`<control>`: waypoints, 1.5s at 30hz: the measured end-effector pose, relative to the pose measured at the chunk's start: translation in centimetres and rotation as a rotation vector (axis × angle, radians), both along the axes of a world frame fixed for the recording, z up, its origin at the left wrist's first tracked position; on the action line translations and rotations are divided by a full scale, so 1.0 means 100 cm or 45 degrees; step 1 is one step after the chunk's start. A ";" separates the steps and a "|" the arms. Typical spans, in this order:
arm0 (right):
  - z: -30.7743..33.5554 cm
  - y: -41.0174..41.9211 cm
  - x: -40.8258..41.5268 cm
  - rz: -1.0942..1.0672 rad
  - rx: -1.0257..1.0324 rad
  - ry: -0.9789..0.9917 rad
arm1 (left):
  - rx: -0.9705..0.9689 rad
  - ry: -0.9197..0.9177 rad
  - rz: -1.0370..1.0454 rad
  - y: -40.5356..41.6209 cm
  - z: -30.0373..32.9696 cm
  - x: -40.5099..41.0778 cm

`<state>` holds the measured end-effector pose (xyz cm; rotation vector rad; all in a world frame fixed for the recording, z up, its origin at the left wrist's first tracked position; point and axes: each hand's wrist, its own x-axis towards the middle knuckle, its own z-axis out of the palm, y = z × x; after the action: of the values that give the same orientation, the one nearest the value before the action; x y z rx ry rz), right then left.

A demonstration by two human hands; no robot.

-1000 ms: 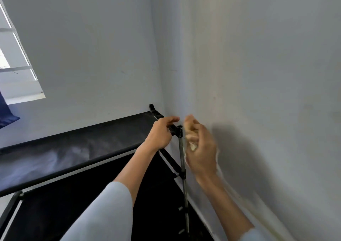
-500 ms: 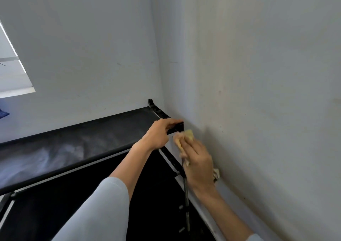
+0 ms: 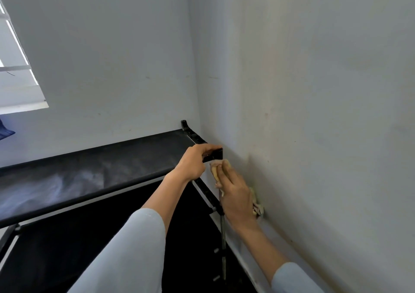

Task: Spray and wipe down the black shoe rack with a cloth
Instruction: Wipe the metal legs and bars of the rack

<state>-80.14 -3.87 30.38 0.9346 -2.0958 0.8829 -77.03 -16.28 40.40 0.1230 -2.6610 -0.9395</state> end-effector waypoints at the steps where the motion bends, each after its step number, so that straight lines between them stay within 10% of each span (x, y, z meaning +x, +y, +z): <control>1: -0.001 0.002 0.004 0.005 -0.031 -0.077 | -0.009 0.003 0.007 0.000 0.000 0.000; 9: 0.044 -0.024 0.013 -0.117 -0.404 0.052 | -0.017 0.028 0.096 0.002 -0.001 -0.001; 17: -0.046 0.001 0.026 0.046 -0.077 -0.593 | -0.016 0.030 0.041 0.002 -0.003 0.000; 25: 0.015 -0.017 0.005 -0.093 -0.557 0.093 | 0.025 0.045 0.035 0.000 -0.003 -0.002; 34: -0.065 0.010 0.013 0.131 -0.197 -0.513 | 0.016 0.023 0.067 0.002 -0.002 -0.002; 40: 0.014 -0.019 0.003 -0.027 -0.583 0.130 | 0.040 0.047 0.035 -0.001 -0.003 -0.003; 45: -0.011 -0.026 0.005 -0.036 -0.398 0.063 | 0.051 0.018 0.029 0.001 -0.002 -0.002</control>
<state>-79.60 -6.50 29.29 0.7519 -1.8559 1.1216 -77.23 -16.19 40.23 0.1550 -2.6226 -0.9833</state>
